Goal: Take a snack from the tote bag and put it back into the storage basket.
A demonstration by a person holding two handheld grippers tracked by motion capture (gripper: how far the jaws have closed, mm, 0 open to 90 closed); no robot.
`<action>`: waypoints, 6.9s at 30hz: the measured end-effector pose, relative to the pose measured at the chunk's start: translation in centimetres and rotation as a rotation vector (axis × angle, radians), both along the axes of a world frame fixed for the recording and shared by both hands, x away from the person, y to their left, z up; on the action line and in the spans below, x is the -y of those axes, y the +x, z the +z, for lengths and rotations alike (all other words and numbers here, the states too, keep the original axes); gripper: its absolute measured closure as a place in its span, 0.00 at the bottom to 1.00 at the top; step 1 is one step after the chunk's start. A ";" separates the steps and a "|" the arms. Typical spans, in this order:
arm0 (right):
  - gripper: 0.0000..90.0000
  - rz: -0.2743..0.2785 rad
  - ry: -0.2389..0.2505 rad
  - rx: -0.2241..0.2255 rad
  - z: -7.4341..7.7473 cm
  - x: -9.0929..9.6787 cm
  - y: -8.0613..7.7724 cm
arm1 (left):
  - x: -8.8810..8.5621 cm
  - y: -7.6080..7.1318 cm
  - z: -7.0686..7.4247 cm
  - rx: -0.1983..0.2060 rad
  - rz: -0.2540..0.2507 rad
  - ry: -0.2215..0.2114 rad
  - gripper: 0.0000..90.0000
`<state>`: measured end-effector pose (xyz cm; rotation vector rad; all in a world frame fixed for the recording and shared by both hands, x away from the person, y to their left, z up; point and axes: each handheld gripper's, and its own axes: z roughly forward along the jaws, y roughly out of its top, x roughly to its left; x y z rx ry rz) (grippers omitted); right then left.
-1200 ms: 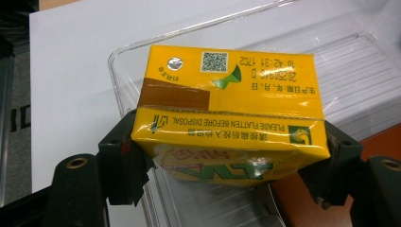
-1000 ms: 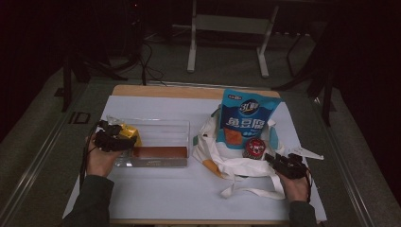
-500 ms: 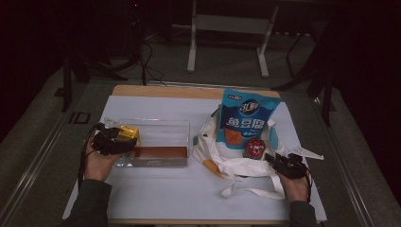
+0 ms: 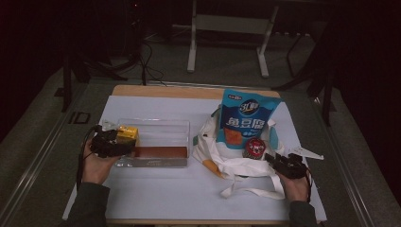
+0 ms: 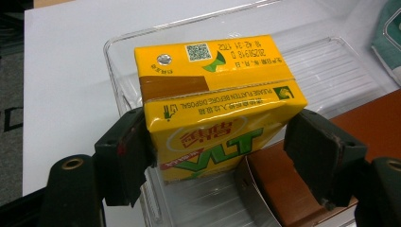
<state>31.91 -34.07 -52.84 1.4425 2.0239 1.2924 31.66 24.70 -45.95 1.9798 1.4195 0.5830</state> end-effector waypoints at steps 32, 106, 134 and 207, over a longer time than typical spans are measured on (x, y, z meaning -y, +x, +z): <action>0.73 0.001 0.003 0.001 0.0 0.0 0.0 | -0.2 0.5 0.1 0.029 0.023 0.006 0.25; 0.71 0.013 -0.086 -0.003 1.4 -0.5 0.0 | 2.2 -1.1 3.2 0.182 -0.216 -0.082 0.48; 0.59 0.087 -0.189 0.060 7.2 -0.8 0.9 | 3.9 -1.8 2.0 0.158 -0.284 -0.095 0.52; 0.61 0.111 -0.094 0.081 13.0 -4.3 7.6 | 7.5 -6.7 -4.7 0.143 -0.515 -0.152 0.61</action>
